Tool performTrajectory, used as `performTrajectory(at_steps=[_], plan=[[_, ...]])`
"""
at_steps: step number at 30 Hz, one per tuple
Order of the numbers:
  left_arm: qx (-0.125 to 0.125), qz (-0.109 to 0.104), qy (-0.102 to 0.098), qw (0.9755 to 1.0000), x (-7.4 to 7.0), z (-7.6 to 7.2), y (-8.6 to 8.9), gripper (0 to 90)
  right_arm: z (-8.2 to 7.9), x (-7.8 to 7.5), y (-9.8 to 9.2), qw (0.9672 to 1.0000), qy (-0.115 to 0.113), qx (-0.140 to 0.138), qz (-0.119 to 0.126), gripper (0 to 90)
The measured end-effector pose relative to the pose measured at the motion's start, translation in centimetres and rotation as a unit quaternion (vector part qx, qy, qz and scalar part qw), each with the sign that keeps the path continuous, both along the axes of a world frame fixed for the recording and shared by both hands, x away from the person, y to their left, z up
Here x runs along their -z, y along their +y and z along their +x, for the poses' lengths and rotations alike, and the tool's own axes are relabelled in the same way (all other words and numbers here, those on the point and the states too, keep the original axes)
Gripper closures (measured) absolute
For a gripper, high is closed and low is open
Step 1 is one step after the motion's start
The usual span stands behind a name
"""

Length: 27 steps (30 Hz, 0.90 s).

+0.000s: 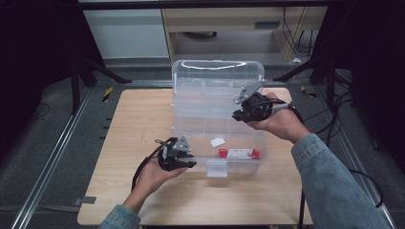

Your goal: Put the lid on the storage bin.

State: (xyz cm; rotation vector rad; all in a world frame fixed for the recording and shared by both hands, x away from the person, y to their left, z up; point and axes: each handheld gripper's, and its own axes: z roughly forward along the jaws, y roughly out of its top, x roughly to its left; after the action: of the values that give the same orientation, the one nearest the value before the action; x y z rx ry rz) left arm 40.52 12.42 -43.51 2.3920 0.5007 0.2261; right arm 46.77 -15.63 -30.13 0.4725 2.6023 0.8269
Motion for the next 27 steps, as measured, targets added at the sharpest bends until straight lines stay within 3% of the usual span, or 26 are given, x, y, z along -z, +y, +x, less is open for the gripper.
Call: performTrajectory(at_steps=[14, 21, 22, 23, 27], plan=[[-0.005, 0.0, -0.003, 1.0, 0.0, -0.2, 0.0, 68.4, -1.7, 0.7, -0.4, 0.9999, 0.001, -0.015, 0.007, 83.6], [-0.001, 0.002, -0.011, 0.9999, 0.1, -0.2, 0.0, 67.7, -2.2, 0.9, -0.5, 0.9998, 0.001, -0.017, 0.01, 83.6], [-0.002, 0.005, -0.02, 0.9998, 0.0, -0.2, 0.0, 67.5, -2.2, 0.9, -0.5, 0.9998, 0.001, -0.018, 0.01, 83.6], [-0.001, 0.003, -0.012, 0.9999, 0.1, -0.3, 0.0, 67.4, -2.3, 0.9, -0.6, 0.9998, 0.002, -0.017, 0.01, 83.6], [0.001, 0.005, -0.013, 0.9999, 0.1, -0.3, 0.0, 67.1, -2.5, 1.1, -0.6, 0.9997, 0.003, -0.018, 0.013, 83.6]])
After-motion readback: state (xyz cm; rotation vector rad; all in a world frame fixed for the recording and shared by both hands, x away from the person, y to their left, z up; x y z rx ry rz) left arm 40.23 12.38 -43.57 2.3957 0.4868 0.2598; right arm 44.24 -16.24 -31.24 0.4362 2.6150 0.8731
